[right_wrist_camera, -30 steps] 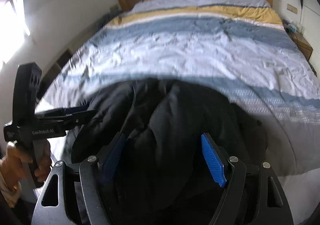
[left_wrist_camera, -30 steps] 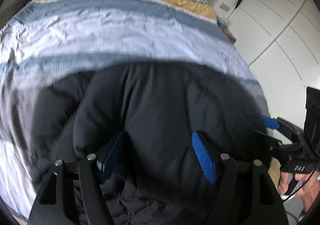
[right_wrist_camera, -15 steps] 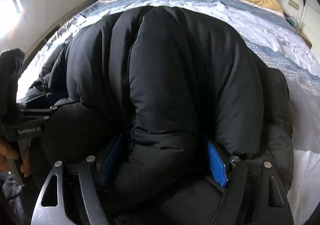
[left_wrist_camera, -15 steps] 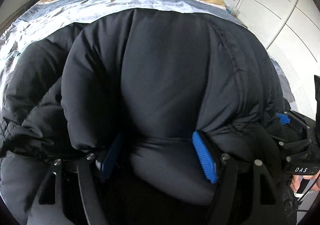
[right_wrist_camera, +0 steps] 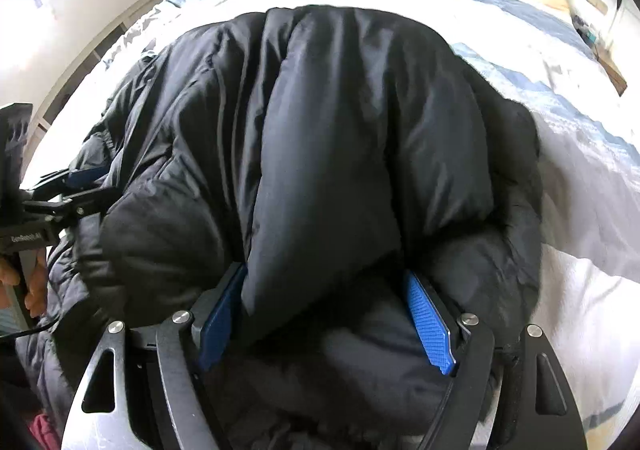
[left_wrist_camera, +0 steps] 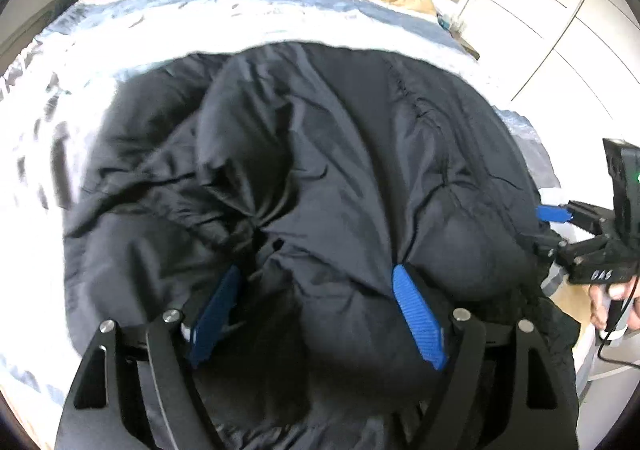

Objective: Fold large clothes

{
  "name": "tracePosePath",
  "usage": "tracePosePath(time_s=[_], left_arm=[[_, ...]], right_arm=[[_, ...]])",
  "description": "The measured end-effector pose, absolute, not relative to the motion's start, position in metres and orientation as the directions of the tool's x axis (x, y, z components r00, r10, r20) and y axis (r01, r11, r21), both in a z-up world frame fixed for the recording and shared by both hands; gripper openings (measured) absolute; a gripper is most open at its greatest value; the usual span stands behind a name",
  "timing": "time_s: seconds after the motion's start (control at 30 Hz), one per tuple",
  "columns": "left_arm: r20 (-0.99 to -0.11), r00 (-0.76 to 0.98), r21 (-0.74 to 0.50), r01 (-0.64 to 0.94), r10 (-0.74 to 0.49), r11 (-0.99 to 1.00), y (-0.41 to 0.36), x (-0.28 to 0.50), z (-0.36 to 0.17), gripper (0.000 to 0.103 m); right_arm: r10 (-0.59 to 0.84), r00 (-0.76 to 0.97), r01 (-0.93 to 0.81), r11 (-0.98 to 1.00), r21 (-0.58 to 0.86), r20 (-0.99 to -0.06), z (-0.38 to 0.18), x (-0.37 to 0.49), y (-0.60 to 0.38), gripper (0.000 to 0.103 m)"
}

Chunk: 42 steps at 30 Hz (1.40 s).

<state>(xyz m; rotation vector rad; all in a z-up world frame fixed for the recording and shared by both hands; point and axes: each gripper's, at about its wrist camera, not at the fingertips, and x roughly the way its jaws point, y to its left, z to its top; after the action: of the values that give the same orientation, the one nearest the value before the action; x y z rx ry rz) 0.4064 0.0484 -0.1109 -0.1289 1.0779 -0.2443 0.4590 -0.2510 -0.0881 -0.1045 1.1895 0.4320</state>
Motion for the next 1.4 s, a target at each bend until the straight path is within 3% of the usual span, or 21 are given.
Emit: tracePosePath(time_s=[0.27, 0.5, 0.63, 1.0, 1.4], left_arm=[[-0.784, 0.544, -0.278, 0.122, -0.298, 0.953, 0.04, 0.405, -0.076, 0.078], [-0.858, 0.44, -0.214, 0.166, -0.266, 0.963, 0.013, 0.419, -0.126, 0.079], [-0.864, 0.439, -0.193, 0.158, -0.244, 0.968, 0.01, 0.411, -0.129, 0.079], [-0.899, 0.409, -0.108, 0.138, -0.156, 0.985, 0.014, 0.367, -0.108, 0.079], [-0.897, 0.414, -0.108, 0.132, -0.153, 0.985, 0.026, 0.31, -0.07, 0.079]], right_arm=[[0.353, 0.419, -0.409, 0.896, 0.174, -0.836, -0.031, 0.452, -0.235, 0.078], [0.322, 0.323, -0.415, 0.893, 0.172, -0.89, -0.087, 0.451, -0.218, 0.077], [0.347, 0.28, -0.346, 0.906, 0.243, -0.895, -0.108, 0.449, -0.242, 0.078], [0.294, 0.291, -0.304, 0.931, 0.204, -0.91, -0.087, 0.416, -0.261, 0.078], [0.258, 0.296, -0.189, 0.96, 0.208, -0.92, -0.056, 0.34, -0.293, 0.078]])
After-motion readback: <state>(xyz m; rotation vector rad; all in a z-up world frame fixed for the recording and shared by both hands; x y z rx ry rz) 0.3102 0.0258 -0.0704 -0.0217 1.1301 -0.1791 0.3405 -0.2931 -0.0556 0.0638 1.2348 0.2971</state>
